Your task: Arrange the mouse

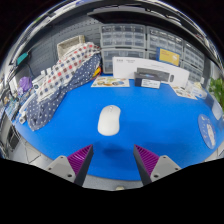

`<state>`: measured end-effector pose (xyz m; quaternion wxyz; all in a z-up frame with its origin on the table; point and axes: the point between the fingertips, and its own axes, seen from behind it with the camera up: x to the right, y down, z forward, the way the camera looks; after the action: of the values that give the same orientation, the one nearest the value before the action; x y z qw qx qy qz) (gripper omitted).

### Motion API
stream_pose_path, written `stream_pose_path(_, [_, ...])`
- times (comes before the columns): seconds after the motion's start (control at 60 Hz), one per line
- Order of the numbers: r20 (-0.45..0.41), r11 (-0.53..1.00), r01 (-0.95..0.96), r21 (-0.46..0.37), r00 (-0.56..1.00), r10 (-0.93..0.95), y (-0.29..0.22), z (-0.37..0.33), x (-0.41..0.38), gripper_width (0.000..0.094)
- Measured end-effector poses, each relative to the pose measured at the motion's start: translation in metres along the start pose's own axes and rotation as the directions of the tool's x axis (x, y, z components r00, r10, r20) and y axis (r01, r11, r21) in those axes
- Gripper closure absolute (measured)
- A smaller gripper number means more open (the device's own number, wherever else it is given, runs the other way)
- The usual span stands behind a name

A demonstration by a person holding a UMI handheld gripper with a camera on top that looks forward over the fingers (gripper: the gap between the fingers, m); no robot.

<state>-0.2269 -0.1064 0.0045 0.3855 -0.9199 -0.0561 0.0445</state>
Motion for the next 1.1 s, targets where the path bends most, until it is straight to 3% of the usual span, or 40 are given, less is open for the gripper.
stream_pose_path(0.35, [-0.031,1.0,-0.026,-0.016,0.999,0.026,-0.059,0.088,-0.012,0.0147])
stream_pose_path(0.45, [-0.061,1.0,-0.015,-0.004,0.998,0.015,-0.068,0.097,-0.007,0.0221])
stream_pose_path(0.533, [-0.075,1.0,-0.028,-0.002,0.997,0.028,-0.07,0.098,-0.003,0.0438])
stream_pose_path(0.667, [-0.054,1.0,-0.025,0.016,0.998,0.026,-0.069,0.097,-0.003,0.0516])
stream_pose_path(0.717, [-0.04,1.0,-0.018,0.016,0.999,0.019,-0.069,0.097,-0.004,0.059])
stream_pose_path(0.967, [0.057,0.999,0.035,-0.028,0.998,-0.033,-0.077,0.089,0.006,0.0592])
stream_pose_path(1.1, [0.08,0.994,0.049,0.099,0.995,-0.058,-0.139,0.033,0.057,0.0592])
